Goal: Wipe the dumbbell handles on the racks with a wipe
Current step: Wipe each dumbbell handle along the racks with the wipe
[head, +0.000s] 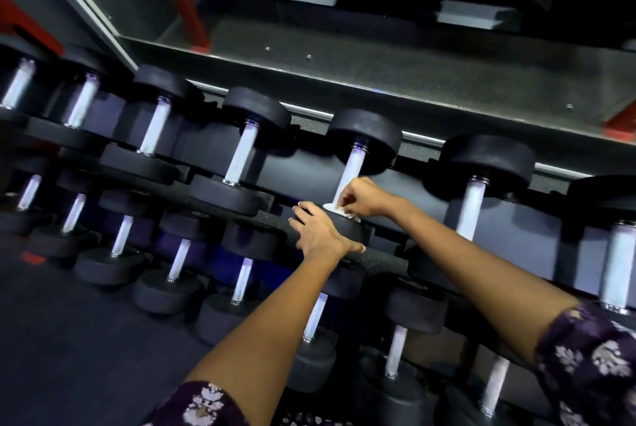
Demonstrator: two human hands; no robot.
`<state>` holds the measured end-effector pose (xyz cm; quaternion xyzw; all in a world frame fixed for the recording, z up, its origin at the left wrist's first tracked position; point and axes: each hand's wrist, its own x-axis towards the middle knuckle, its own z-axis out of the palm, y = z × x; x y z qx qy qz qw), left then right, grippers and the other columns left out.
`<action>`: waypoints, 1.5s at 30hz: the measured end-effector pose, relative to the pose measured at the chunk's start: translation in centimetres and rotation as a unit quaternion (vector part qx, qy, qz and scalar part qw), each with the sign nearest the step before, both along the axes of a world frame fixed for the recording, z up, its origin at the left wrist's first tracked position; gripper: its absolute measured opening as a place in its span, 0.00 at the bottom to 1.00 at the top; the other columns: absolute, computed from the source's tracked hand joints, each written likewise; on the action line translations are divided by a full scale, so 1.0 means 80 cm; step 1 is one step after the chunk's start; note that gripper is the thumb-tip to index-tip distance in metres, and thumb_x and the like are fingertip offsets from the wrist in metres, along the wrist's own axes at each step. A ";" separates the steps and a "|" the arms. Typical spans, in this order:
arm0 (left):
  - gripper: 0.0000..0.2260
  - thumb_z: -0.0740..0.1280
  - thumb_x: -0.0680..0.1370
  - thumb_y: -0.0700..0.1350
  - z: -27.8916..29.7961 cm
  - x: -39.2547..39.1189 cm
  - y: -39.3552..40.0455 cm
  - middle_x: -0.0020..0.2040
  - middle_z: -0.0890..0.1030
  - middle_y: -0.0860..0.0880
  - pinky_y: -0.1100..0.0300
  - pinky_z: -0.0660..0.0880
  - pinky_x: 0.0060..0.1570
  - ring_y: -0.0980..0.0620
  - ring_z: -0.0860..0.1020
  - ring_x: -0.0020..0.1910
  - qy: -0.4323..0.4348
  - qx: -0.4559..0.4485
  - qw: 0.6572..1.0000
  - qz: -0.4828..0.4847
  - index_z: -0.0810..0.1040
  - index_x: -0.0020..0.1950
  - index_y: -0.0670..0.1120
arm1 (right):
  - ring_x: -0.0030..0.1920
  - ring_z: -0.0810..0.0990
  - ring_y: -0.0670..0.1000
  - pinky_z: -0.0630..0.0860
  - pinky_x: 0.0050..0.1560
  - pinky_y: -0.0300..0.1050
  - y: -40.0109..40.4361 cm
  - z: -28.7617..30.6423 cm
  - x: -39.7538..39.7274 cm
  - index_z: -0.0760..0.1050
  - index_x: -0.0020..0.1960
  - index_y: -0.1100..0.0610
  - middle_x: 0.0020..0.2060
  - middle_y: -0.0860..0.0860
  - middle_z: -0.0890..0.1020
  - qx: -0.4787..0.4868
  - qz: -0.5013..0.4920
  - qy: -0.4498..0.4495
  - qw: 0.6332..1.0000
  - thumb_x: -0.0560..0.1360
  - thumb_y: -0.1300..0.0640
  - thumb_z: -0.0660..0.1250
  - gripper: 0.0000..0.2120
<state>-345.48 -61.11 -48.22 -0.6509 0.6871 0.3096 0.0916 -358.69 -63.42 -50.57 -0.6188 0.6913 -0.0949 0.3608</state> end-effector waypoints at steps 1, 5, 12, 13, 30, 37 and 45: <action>0.63 0.83 0.59 0.55 -0.001 0.000 -0.001 0.77 0.51 0.40 0.47 0.66 0.68 0.39 0.52 0.76 -0.001 -0.002 1.000 0.000 0.42 0.76 0.35 | 0.44 0.79 0.51 0.65 0.34 0.25 -0.004 0.000 0.005 0.82 0.48 0.65 0.44 0.60 0.84 -0.007 0.003 0.002 1.000 0.70 0.69 0.65 0.09; 0.63 0.83 0.59 0.55 -0.002 0.000 -0.002 0.76 0.51 0.41 0.46 0.66 0.67 0.40 0.51 0.76 -0.001 0.006 1.000 0.009 0.42 0.76 0.36 | 0.48 0.81 0.54 0.73 0.45 0.38 -0.022 -0.004 0.031 0.82 0.48 0.65 0.44 0.60 0.84 -0.024 -0.016 -0.008 1.000 0.71 0.67 0.65 0.09; 0.63 0.83 0.59 0.54 -0.002 -0.001 -0.001 0.77 0.50 0.40 0.46 0.66 0.68 0.39 0.50 0.76 0.003 0.004 1.000 0.006 0.42 0.76 0.35 | 0.47 0.82 0.53 0.66 0.33 0.23 -0.001 -0.006 0.010 0.82 0.45 0.65 0.42 0.59 0.84 -0.027 -0.051 -0.028 0.998 0.70 0.67 0.66 0.07; 0.63 0.83 0.59 0.54 -0.003 -0.001 -0.002 0.77 0.50 0.40 0.46 0.66 0.68 0.39 0.50 0.76 0.004 0.007 1.000 0.007 0.41 0.76 0.35 | 0.47 0.81 0.54 0.67 0.35 0.27 -0.007 -0.005 0.018 0.82 0.45 0.65 0.43 0.59 0.84 -0.027 -0.043 -0.025 0.998 0.70 0.67 0.66 0.08; 0.65 0.82 0.57 0.60 -0.011 -0.002 -0.001 0.76 0.55 0.38 0.43 0.52 0.75 0.38 0.54 0.76 -0.031 -0.031 0.999 -0.005 0.44 0.76 0.34 | 0.34 0.74 0.45 0.71 0.37 0.37 0.043 -0.048 0.002 0.81 0.33 0.58 0.32 0.52 0.80 0.023 -0.328 -0.200 0.923 0.68 0.66 0.70 0.06; 0.64 0.81 0.56 0.63 -0.012 -0.001 0.001 0.76 0.56 0.38 0.36 0.43 0.72 0.41 0.53 0.77 -0.068 -0.040 0.997 -0.020 0.47 0.75 0.35 | 0.31 0.71 0.50 0.70 0.33 0.40 0.017 -0.046 0.010 0.73 0.28 0.58 0.27 0.54 0.74 0.094 -0.318 -0.142 0.933 0.66 0.70 0.64 0.12; 0.63 0.81 0.59 0.60 -0.024 0.012 0.007 0.77 0.51 0.37 0.46 0.44 0.75 0.40 0.48 0.77 0.039 -0.072 0.996 -0.025 0.44 0.76 0.34 | 0.38 0.73 0.52 0.69 0.29 0.39 0.009 -0.051 0.022 0.74 0.36 0.64 0.34 0.56 0.74 0.068 -0.407 -0.095 0.906 0.68 0.67 0.66 0.02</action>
